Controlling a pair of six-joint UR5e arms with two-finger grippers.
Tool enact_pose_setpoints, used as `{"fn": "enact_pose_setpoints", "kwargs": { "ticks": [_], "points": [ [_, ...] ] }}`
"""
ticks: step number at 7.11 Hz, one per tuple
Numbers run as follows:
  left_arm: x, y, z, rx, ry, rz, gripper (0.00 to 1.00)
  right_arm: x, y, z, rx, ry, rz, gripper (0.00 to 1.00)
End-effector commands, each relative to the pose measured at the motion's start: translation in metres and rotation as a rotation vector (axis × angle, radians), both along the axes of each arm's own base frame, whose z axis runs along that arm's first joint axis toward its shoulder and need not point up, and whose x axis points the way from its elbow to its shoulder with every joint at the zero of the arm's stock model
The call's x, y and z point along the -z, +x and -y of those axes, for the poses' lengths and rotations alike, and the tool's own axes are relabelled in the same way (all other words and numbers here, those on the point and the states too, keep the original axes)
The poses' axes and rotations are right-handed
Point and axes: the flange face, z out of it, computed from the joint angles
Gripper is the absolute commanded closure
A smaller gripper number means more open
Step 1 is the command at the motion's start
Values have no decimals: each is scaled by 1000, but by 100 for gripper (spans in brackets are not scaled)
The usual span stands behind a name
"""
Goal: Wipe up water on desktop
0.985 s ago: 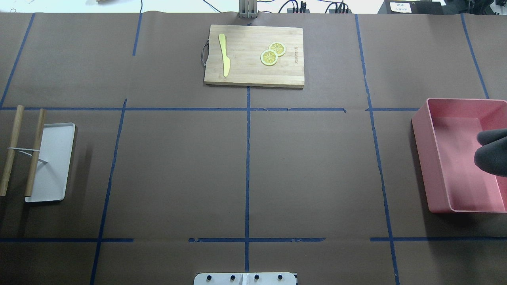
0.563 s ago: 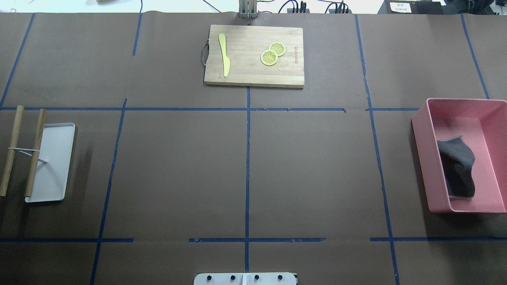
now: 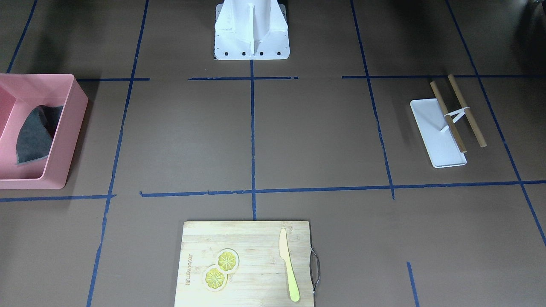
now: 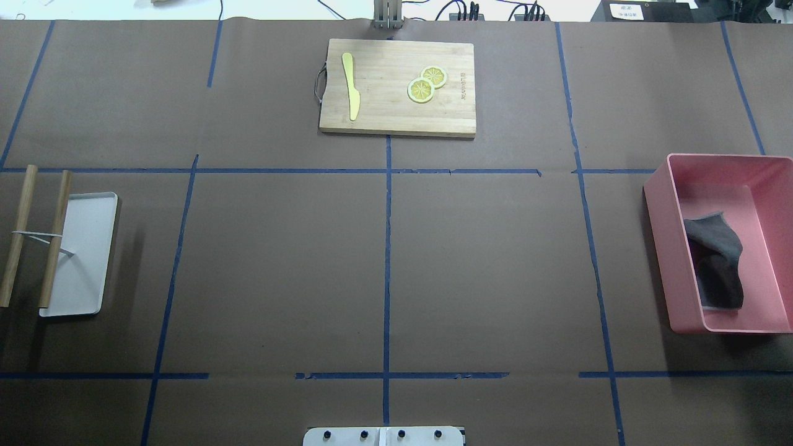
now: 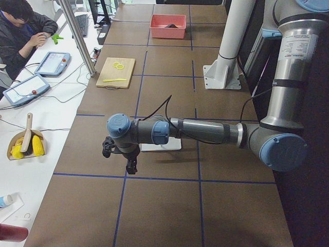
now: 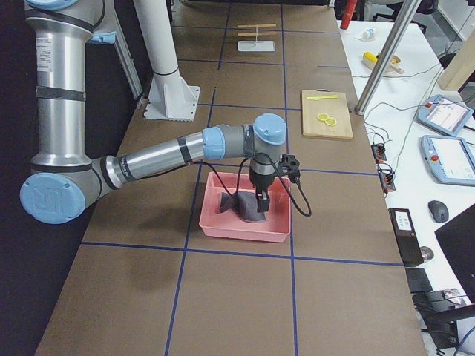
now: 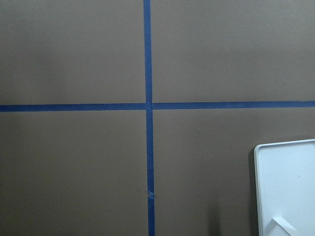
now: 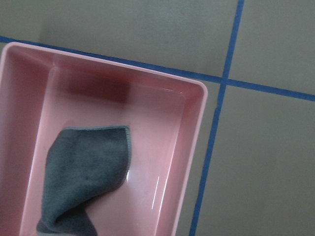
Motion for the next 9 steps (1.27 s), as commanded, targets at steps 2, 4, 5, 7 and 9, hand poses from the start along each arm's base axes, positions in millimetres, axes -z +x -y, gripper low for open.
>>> {"fn": "enact_pose_setpoints", "kwargs": {
  "ticks": [2, 4, 5, 7, 9],
  "points": [
    [-28, -21, -10, -25, 21, 26, 0, -19, 34, -1, -46, -3, 17, 0],
    [-32, -21, -11, -24, 11, 26, 0, -78, 61, -18, -121, -71, 73, 0],
    [-37, -21, -11, -22, 1, 26, 0, -88, 59, -20, -142, -53, 106, 0],
    [-40, -21, -12, -19, -9, 27, 0, -92, 59, -17, -239, -70, 111, 0],
    [-45, -22, -14, -13, -25, 28, 0, -85, 59, -10, -295, -109, 119, 0]
  ]
}}
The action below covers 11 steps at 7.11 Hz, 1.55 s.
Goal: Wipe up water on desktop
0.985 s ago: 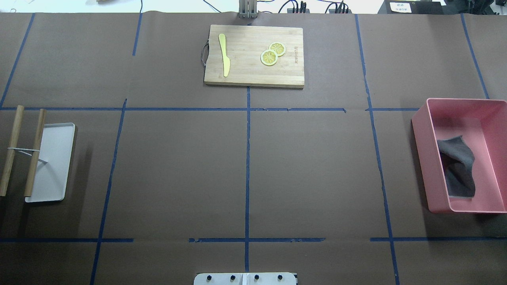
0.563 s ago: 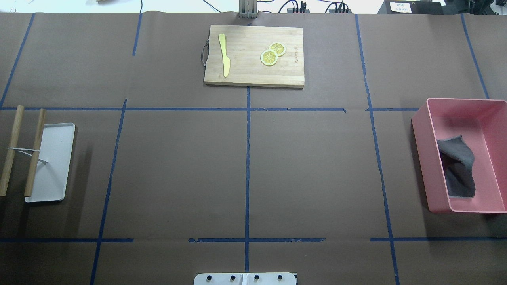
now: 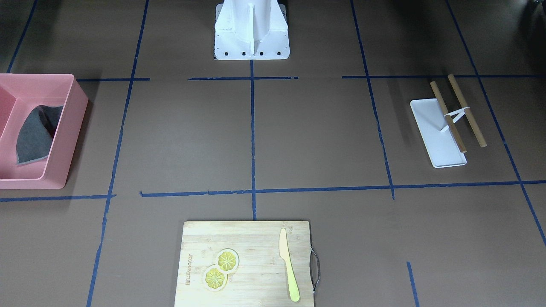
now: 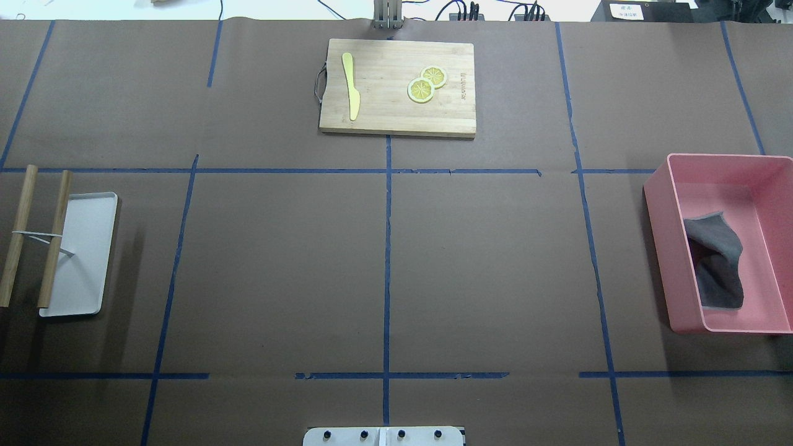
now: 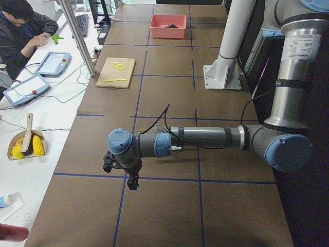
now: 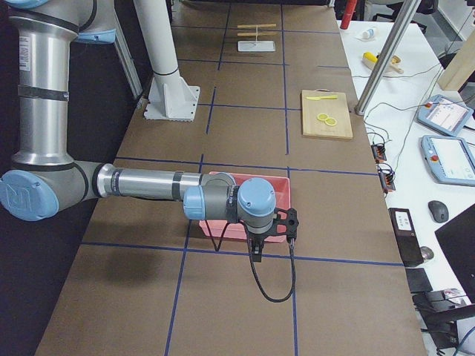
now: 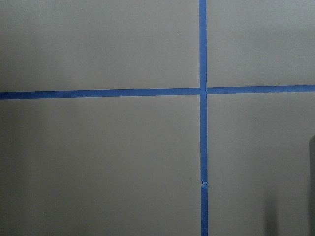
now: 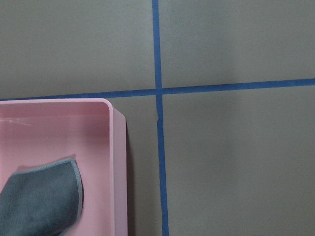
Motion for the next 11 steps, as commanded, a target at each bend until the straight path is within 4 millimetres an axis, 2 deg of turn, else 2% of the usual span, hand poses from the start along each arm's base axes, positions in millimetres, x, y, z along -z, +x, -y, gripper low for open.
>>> {"fn": "enact_pose_setpoints", "kwargs": {
  "ticks": [1, 3, 4, 6, 11],
  "points": [
    [-3, -2, -1, 16, -17, 0, 0, 2, -1, 4, -38, -31, 7, 0],
    [0, -5, -1, 23, -14, 0, 0, 2, -1, 4, -39, -33, 8, 0],
    [2, -18, -3, 49, -9, -3, 0, 2, -1, 4, -39, -31, 8, 0],
    [-4, -20, -9, 51, -20, -3, 0, 3, -1, 4, -40, -31, 8, 0],
    [-5, -20, -10, 51, -22, -3, 0, 5, 0, 4, -39, -25, 6, 0]
  ]
}}
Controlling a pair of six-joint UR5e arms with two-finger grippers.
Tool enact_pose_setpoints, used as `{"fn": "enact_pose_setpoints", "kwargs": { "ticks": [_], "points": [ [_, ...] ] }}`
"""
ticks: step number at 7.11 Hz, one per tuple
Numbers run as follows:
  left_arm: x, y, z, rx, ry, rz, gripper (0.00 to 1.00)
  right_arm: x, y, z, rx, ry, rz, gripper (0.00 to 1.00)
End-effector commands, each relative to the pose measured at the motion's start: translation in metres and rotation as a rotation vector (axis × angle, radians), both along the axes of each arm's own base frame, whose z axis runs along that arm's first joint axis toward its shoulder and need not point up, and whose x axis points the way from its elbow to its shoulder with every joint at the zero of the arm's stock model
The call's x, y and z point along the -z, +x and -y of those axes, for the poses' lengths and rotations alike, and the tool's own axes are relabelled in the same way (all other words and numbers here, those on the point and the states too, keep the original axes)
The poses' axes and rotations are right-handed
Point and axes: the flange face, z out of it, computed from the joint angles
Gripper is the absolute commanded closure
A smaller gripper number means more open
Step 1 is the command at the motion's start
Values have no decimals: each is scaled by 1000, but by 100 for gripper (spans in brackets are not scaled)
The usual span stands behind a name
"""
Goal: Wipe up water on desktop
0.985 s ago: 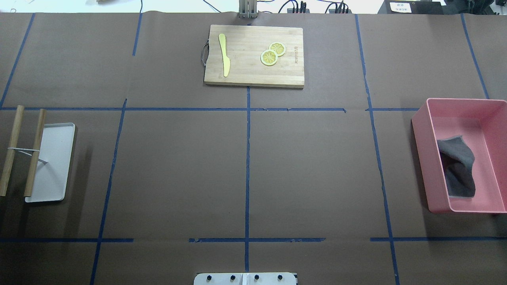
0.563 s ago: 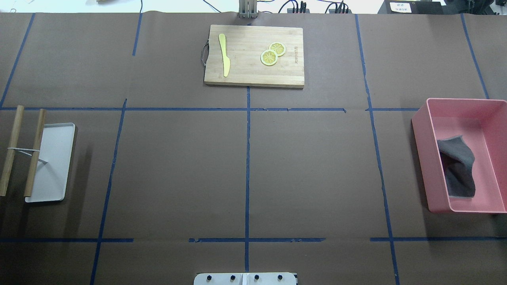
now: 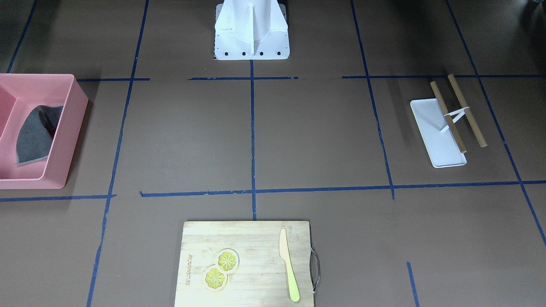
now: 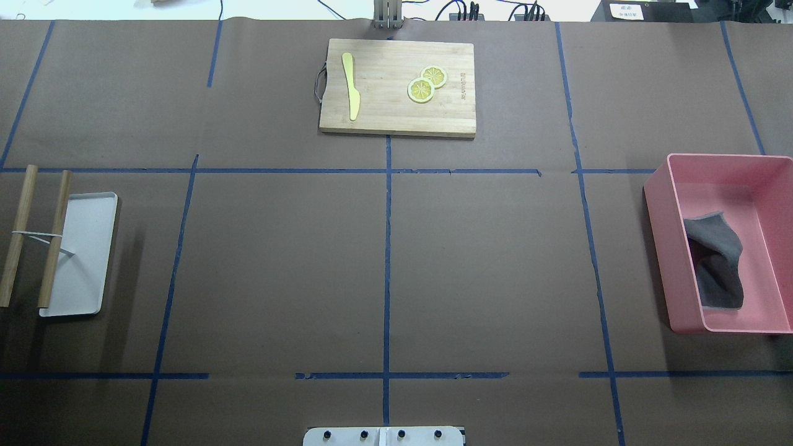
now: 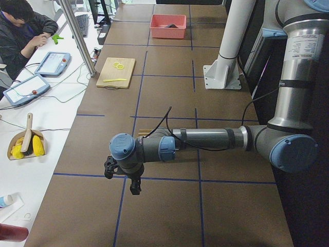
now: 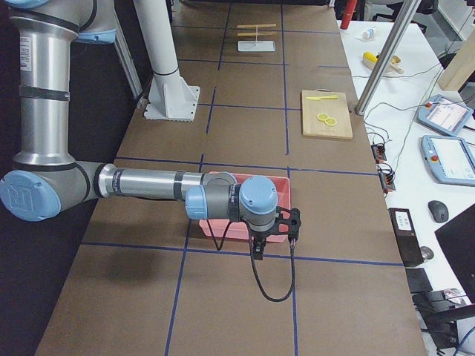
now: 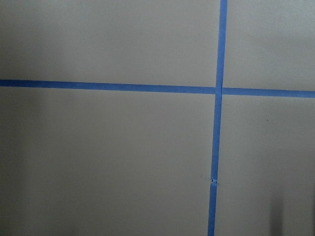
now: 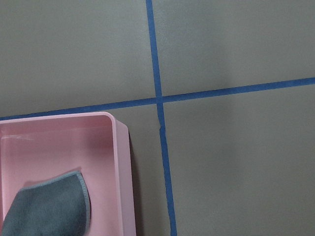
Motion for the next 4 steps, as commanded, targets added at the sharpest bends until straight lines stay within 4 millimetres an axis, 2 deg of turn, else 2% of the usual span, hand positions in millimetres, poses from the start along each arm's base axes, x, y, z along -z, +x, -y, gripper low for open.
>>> {"fn": "enact_pose_setpoints", "kwargs": {
  "ticks": [1, 4],
  "points": [
    [0, 0, 0, 1, 0, 0, 0, -1, 0, -1, 1, -1, -1, 0],
    [1, 0, 0, 0, 2, 0, 0, 0, 0, -1, 2, 4, -2, 0]
  ]
}}
